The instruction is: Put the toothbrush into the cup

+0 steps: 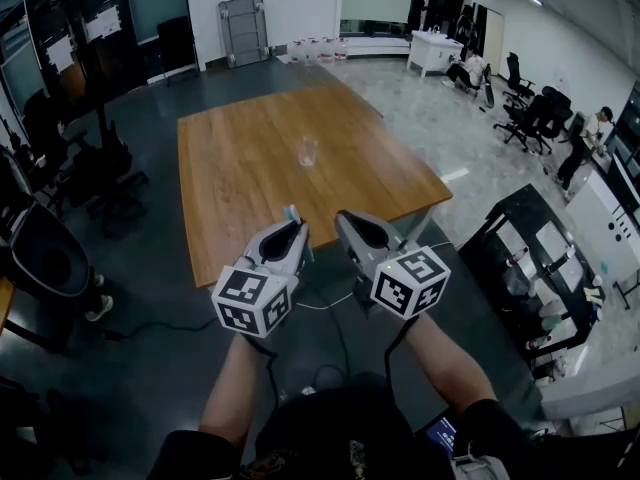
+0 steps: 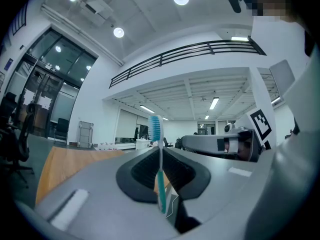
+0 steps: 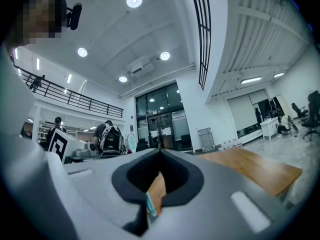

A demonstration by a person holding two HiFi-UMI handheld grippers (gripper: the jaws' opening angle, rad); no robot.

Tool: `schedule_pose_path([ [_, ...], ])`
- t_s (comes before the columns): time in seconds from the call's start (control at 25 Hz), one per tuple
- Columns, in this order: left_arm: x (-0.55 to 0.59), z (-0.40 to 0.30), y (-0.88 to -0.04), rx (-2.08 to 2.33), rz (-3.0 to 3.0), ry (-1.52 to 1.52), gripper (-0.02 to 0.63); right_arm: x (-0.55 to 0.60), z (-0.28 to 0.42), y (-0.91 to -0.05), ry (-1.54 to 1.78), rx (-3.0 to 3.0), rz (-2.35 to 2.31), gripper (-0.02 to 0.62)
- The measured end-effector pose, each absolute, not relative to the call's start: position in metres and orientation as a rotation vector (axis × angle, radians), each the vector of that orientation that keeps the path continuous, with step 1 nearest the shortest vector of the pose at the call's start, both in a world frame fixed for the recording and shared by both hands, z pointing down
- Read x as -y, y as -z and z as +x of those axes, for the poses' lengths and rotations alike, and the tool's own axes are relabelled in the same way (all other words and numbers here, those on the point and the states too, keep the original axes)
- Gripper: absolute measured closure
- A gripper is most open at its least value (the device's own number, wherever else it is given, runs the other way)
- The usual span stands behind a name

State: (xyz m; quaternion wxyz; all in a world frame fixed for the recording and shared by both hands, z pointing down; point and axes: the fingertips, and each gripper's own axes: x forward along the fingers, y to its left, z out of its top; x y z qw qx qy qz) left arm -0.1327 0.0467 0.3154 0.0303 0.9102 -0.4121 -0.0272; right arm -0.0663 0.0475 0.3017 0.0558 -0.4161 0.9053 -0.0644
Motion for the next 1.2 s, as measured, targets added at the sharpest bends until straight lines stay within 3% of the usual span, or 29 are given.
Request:
schedule_pose_path([
  [0.64, -0.001, -0.098, -0.330, 1.217, 2.835, 0.040, 0.580, -0.007, -0.030, -0.322, 0.224, -2.728, -1.328, 0.592],
  [1.2, 0.109, -0.033, -0.354, 1.399, 2.728, -0.049, 0.580, 0.117, 0.040, -0.338, 0.292, -2.777, -1.141, 0.592],
])
